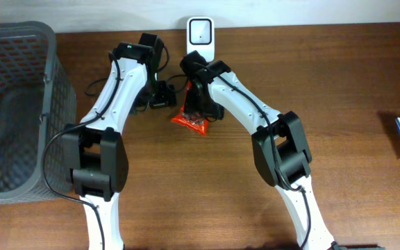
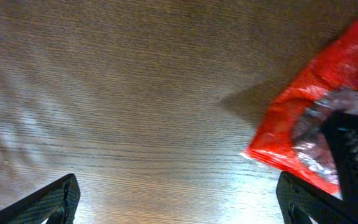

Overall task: Scan the item barcode
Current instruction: 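Move the right gripper to the red HACKS bag and grasp it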

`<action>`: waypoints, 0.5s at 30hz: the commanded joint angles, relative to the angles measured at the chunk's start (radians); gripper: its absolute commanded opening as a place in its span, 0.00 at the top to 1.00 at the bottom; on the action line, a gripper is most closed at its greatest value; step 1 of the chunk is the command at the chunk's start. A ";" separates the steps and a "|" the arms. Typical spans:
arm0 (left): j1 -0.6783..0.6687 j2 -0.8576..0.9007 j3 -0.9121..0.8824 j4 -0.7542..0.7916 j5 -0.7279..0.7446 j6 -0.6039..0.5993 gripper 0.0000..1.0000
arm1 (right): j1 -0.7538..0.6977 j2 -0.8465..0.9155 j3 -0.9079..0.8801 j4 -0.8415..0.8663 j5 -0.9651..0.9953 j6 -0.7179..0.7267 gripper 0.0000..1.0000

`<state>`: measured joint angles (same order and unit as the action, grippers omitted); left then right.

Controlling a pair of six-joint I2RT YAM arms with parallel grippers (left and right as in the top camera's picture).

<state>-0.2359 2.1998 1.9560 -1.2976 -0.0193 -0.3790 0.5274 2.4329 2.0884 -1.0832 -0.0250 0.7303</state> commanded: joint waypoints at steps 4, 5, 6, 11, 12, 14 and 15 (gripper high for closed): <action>0.003 -0.002 0.008 0.002 -0.003 -0.002 0.01 | -0.119 0.025 -0.008 -0.108 0.098 -0.114 0.26; 0.003 -0.002 0.008 0.002 -0.004 -0.002 0.01 | -0.132 0.025 -0.008 -0.108 0.074 -0.179 0.26; 0.003 -0.002 0.008 0.002 -0.003 -0.002 0.01 | -0.153 0.023 -0.008 -0.112 0.023 -0.246 0.26; 0.003 -0.002 0.008 0.002 -0.004 -0.002 0.01 | -0.201 0.006 0.005 -0.134 -0.146 -0.368 0.25; 0.003 -0.002 0.008 0.002 -0.004 -0.002 0.01 | -0.201 0.006 0.005 -0.131 -0.188 -0.367 0.22; 0.003 -0.002 0.008 0.002 -0.003 -0.002 0.01 | -0.199 0.009 0.004 -0.108 -0.179 -0.399 0.22; 0.003 -0.002 0.008 0.002 -0.003 -0.002 0.01 | -0.194 0.011 0.000 -0.083 -0.140 -0.420 0.23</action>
<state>-0.2359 2.1998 1.9560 -1.2957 -0.0189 -0.3790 0.3229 2.4329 2.0941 -1.2015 -0.1753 0.3756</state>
